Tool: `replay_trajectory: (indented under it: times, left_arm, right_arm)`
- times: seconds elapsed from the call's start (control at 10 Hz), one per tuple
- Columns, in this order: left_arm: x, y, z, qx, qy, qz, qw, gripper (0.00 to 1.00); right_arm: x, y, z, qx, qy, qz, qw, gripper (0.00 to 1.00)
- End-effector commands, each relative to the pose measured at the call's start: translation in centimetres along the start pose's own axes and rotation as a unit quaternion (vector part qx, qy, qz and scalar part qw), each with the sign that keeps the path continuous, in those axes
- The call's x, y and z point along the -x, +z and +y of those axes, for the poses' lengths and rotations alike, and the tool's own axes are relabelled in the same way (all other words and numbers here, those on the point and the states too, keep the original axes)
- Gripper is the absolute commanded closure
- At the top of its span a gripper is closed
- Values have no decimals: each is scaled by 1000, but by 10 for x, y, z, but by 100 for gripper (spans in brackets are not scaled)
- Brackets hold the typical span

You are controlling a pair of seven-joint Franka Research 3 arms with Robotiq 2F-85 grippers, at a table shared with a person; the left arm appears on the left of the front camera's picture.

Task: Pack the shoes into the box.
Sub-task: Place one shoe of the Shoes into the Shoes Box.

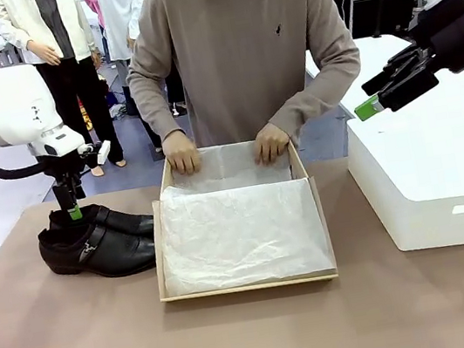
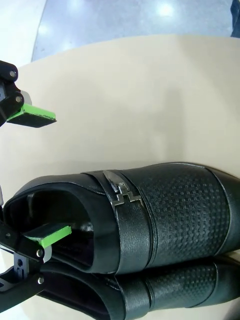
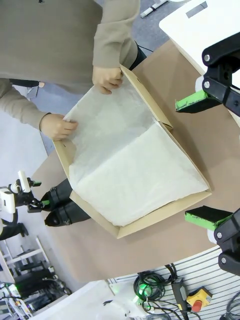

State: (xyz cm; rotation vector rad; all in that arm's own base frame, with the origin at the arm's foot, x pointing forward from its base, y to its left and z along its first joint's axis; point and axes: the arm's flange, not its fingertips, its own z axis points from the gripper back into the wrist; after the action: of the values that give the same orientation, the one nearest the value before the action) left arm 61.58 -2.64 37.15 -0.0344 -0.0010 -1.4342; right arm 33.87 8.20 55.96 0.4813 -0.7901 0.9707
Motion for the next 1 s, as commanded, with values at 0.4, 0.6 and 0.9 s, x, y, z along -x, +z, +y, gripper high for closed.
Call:
replay_trajectory:
  times: [0.4, 0.6, 0.9]
  left_arm:
    - [0, -20, 10, 33, 5, 13, 999, 0]
    - [-1, -23, 11, 44, 4, 9, 999, 0]
    - [-1, -26, 13, 53, 2, 7, 999, 14]
  right_arm:
    - [-1, -2, -3, -7, 12, -12, 1000, 0]
    - [-1, -2, -3, -7, 12, -12, 1000, 0]
    - [-1, -2, -3, -7, 12, -12, 1000, 0]
